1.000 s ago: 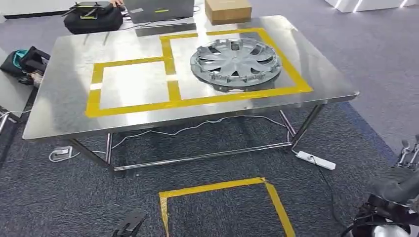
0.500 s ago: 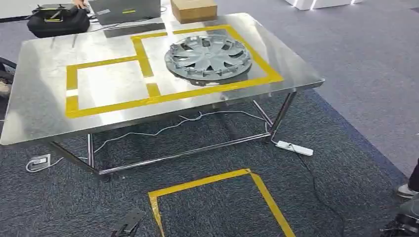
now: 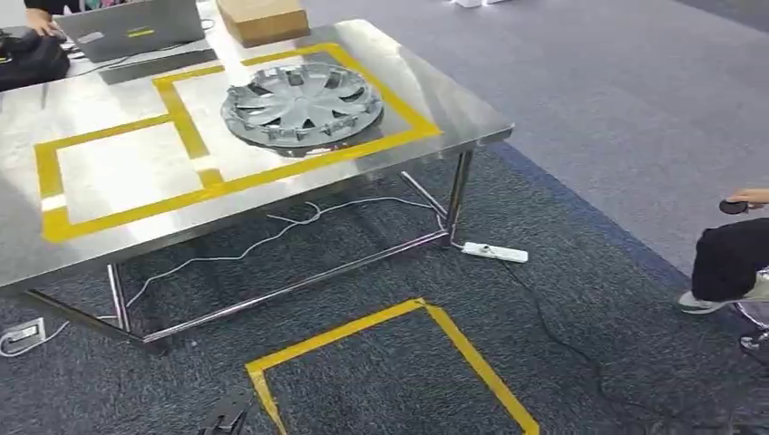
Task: Take the parts from the cabinet and place them on the table.
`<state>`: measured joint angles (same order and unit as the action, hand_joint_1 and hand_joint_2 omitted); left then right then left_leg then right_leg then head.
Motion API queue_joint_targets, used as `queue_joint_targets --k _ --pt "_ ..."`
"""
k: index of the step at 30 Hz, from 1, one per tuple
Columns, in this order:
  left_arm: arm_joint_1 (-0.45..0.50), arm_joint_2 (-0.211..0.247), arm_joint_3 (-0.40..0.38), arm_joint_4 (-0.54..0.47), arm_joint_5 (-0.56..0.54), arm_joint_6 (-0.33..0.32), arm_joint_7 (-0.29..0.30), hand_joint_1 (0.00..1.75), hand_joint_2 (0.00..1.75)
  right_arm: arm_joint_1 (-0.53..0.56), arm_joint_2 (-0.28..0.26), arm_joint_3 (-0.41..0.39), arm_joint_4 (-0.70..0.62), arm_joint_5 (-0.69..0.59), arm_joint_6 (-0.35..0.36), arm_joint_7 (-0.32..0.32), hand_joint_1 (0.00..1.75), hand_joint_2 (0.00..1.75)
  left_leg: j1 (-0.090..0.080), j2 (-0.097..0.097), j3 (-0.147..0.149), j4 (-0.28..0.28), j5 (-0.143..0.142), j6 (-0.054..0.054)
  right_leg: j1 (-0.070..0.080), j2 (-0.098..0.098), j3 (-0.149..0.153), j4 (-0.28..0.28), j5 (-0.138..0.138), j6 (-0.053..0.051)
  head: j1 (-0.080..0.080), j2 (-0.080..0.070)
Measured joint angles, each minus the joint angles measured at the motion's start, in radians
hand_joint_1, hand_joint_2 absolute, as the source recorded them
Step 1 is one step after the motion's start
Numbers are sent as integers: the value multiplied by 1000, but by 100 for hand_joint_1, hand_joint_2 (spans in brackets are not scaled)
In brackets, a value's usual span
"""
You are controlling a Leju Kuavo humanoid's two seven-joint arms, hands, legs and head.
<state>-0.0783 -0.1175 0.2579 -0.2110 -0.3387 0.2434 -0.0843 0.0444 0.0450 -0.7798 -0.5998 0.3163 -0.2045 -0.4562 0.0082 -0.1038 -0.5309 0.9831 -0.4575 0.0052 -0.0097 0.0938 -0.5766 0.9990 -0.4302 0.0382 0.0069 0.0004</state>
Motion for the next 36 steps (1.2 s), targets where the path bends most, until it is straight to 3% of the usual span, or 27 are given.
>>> queue_joint_targets --k 2,4,5,6,7,9,10,11,12,13,14,15,16,19,21,22,24,25,26,28,29,30,31,32,34,35,36 --pt "-1 0 9 0 3 5 6 0 0 -6 0 -22 85 5 -7 14 0 0 -7 18 -2 -5 -9 0 -11 25 -17 -3 11 16 0 0" --pt "-2 -5 14 0 -3 13 15 0 0 -9 -2 -41 152 17 -15 46 0 0 -2 44 1 -17 1 17 -13 41 -30 -8 17 30 0 0" --pt "-4 -4 14 0 -9 19 28 0 0 -11 -1 -46 178 29 -16 77 0 0 -1 58 3 -20 3 21 -9 -12 -37 9 2 32 3 0" --pt "-3 -5 14 0 -16 23 46 0 0 -20 -1 -47 203 44 -15 117 0 0 -2 71 3 -19 4 26 -8 -52 -59 60 -33 36 12 0" --pt "0 -5 14 0 -24 25 64 0 0 -31 -1 -47 225 57 -14 159 0 0 -3 87 3 -19 4 26 -8 -72 -96 140 -76 40 14 0" --pt "6 -5 14 0 -42 36 77 0 0 -39 8 -47 270 79 -11 212 0 0 -5 121 1 -19 4 26 -10 -87 -159 291 -135 46 13 0" --pt "6 -5 14 0 -51 40 85 0 0 -38 14 -47 287 87 -11 227 0 0 -5 133 1 -19 4 26 -11 -89 -158 303 -132 48 13 0" --pt "5 -6 14 0 -56 43 88 0 0 -37 16 -47 299 93 -11 236 0 0 -5 143 1 -18 4 25 -12 -91 -135 272 -110 49 13 0" --pt "4 -6 13 0 -60 43 92 0 0 -38 17 -47 307 95 -11 240 0 0 -4 153 2 -18 5 24 -13 -97 -97 210 -79 51 13 0" --pt "2 -8 13 0 -61 44 95 0 0 -41 18 -47 313 97 -11 241 0 0 -2 166 2 -17 3 21 -14 -109 -36 109 -38 53 13 0" --pt "0 -8 13 0 -61 45 95 0 0 -45 18 -47 319 98 -11 242 0 0 -5 174 5 -13 1 13 -16 -138 13 34 -17 57 13 0" --pt "0 -6 13 0 -63 45 96 0 0 -54 24 -47 327 100 -11 243 0 0 -14 180 2 -7 -3 3 -9 -154 26 6 -31 50 18 0" --pt "-1 -6 12 0 -64 45 97 0 0 -58 24 -47 331 101 -11 244 0 0 -14 189 1 -4 -2 -2 -11 -138 23 10 -24 30 12 0" --pt "-4 -6 12 0 -64 46 98 0 0 -52 24 -47 344 101 -11 246 0 0 -11 207 2 -7 3 -13 -7 -116 12 14 -21 10 13 0" --pt "-5 -6 12 0 -66 46 98 0 0 -50 25 -47 347 103 -11 248 0 0 -5 152 -12 25 -37 -26 -10 -103 8 11 -14 -2 11 0" --pt "-5 -6 12 0 -69 47 98 0 0 -55 25 -47 347 104 -11 249 0 0 -6 130 -45 101 -86 -28 -10 -93 2 11 -10 -8 9 0" --pt "-2 -6 11 0 -81 55 105 0 0 -61 25 -47 350 108 -6 254 0 0 -7 117 -121 269 -158 -26 -6 -68 -7 11 -4 -17 8 0" --pt "-1 -6 9 0 -90 62 110 0 0 -61 25 -47 350 113 -5 256 0 0 -7 115 -142 308 -162 -22 -3 -57 -9 11 -3 -18 8 0" --pt "-2 -6 5 0 -98 67 120 0 0 -60 25 -47 351 117 -2 257 0 0 -8 114 -138 302 -143 -16 -1 -45 -10 11 -1 -19 9 0" --pt "-4 -6 -5 0 -117 73 129 0 0 -59 25 -47 351 124 3 256 0 0 -16 103 -79 176 -56 4 6 -17 -11 11 4 -18 8 0" --pt "-7 -7 -9 0 -125 73 135 0 0 -60 25 -47 351 128 5 254 0 0 -20 74 -37 92 -15 20 7 -6 -11 10 7 -16 9 0" --pt "-10 -4 -13 0 -133 72 145 0 0 -62 26 -46 352 132 10 250 0 0 -27 22 -7 28 3 39 1 1 -14 10 11 -16 11 0" --pt "-13 -3 -17 0 -139 68 155 0 0 -67 25 -46 352 138 16 249 0 0 -27 18 2 0 -1 46 7 14 -20 12 13 -10 10 0" --pt "-18 -3 -22 0 -147 56 169 0 0 -70 20 -45 352 147 19 247 0 0 -30 27 1 -5 -3 39 0 23 -27 9 20 -1 8 0" --pt "-19 -3 -35 0 -156 41 197 0 0 -69 14 -44 353 159 28 248 0 0 -32 41 2 -15 5 43 -5 43 -31 -4 31 13 5 0" --pt "-19 -7 -40 0 -159 40 208 0 0 -69 9 -44 353 163 28 248 0 0 -15 59 9 -38 19 38 -2 36 -41 3 30 14 5 0" --pt "-19 -8 -42 0 -163 47 224 0 0 -66 6 -43 355 170 26 252 0 0 -17 67 11 -40 22 39 8 -24 -54 28 6 18 13 0"
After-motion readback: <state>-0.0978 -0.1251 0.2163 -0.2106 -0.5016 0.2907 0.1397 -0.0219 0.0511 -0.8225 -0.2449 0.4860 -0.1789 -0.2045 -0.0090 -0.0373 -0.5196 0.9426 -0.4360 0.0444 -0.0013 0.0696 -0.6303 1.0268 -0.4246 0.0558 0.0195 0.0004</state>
